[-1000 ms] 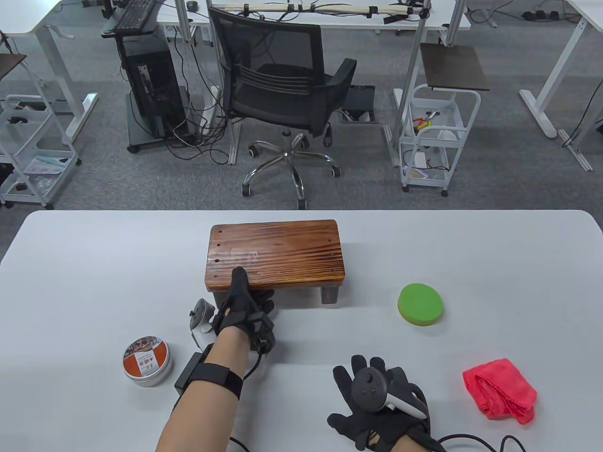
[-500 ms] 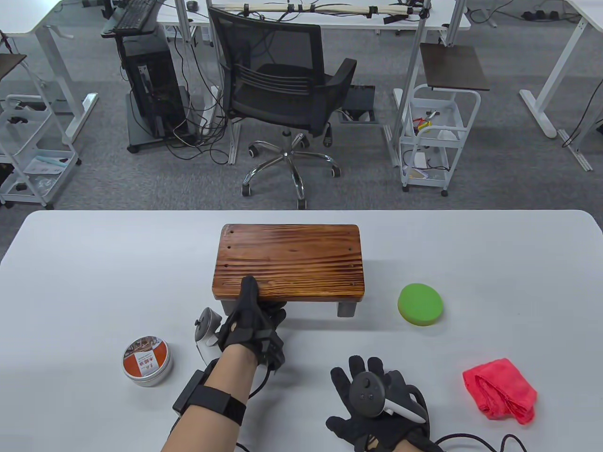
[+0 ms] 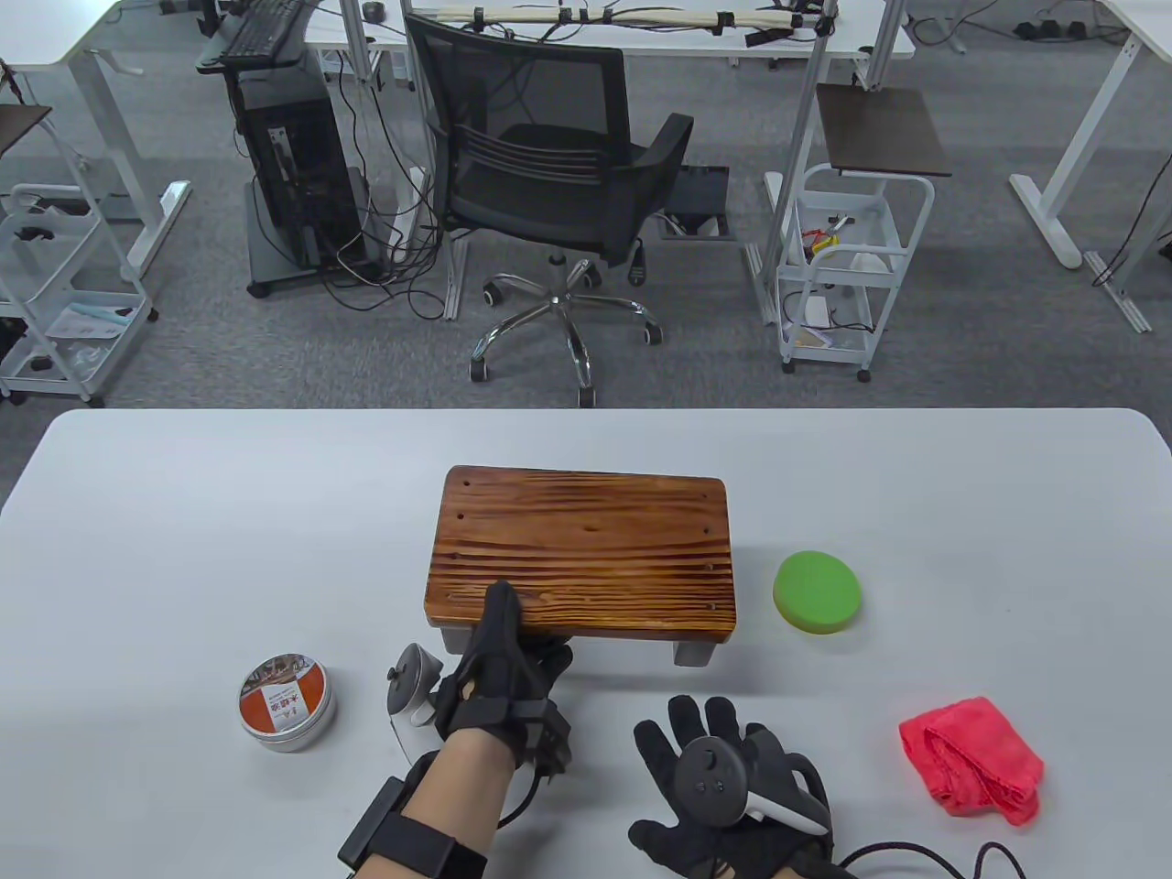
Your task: Dip and apply wood wax on stool
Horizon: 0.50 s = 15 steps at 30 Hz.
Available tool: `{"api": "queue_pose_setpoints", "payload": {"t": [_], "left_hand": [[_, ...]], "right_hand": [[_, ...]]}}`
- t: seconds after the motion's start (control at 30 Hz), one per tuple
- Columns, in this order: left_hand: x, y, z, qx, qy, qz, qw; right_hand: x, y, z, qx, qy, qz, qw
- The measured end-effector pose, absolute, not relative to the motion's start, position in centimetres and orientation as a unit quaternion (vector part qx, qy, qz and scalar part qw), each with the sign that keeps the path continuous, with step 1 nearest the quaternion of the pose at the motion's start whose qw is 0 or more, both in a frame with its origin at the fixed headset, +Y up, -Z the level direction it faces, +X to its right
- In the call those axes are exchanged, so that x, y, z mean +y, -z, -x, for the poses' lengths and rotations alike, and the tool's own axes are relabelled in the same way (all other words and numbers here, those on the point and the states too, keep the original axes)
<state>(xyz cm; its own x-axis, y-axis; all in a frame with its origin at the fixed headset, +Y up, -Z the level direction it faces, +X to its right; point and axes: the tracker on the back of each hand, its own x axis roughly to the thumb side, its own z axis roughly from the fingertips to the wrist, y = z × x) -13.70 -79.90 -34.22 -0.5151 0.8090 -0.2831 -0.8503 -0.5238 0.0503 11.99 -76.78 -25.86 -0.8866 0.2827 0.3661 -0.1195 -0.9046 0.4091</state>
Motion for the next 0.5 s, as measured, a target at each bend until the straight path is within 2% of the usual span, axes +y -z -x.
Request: {"api": "queue_pose_setpoints", "payload": {"t": [0.5], "left_hand": [[-82.8, 34.2, 13.3, 0.109, -0.865, 0.11, 0.477]], "right_hand": [[-76.9, 25.8, -12.0, 0.193, -0.952, -0.212, 0.105]]}}
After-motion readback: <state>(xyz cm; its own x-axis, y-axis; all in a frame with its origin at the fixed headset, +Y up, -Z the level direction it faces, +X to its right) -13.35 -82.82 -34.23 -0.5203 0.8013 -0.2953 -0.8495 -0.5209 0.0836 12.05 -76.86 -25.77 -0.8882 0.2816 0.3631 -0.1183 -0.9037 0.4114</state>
